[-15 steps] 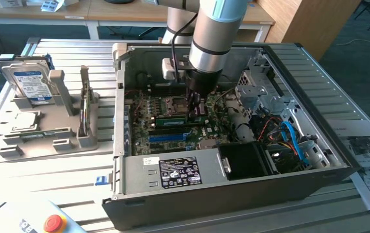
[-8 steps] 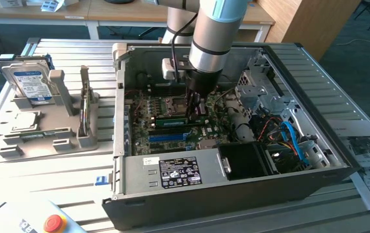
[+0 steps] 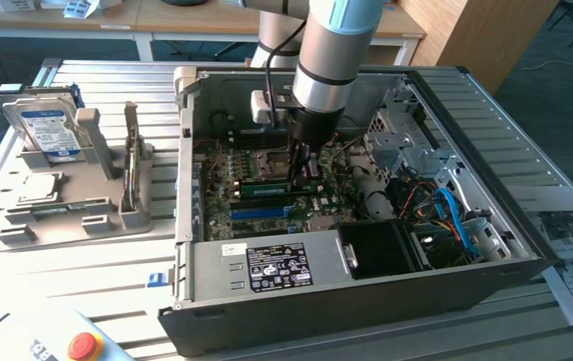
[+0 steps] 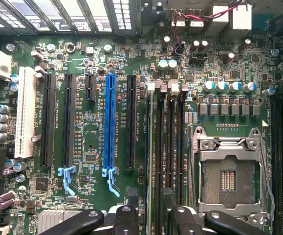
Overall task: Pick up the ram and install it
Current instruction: 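Insert the ram into the slot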
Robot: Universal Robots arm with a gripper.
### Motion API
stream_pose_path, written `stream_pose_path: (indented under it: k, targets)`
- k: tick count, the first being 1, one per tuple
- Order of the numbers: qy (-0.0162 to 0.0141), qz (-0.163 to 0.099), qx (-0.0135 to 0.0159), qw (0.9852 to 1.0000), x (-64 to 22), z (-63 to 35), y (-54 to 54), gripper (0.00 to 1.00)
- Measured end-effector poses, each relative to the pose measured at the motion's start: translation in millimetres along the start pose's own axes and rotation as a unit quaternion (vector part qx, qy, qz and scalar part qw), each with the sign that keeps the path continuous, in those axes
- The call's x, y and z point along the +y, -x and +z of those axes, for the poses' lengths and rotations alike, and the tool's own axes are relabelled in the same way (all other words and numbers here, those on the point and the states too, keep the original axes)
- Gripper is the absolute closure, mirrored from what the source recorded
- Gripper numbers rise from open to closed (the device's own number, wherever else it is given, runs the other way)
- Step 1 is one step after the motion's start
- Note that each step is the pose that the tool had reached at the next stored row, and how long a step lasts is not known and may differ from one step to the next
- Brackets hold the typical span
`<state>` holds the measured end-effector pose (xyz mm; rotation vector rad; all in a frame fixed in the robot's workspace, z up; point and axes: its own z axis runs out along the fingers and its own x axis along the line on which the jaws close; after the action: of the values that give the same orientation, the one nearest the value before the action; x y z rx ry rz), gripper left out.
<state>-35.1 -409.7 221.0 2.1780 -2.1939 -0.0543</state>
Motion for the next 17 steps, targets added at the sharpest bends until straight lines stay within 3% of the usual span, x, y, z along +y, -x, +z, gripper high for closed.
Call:
stream_pose_path:
  k: [17]
  targets:
    - [0.0000,0.000,0.0001,1.0000,1.3,-21.7,-0.2,0.69]
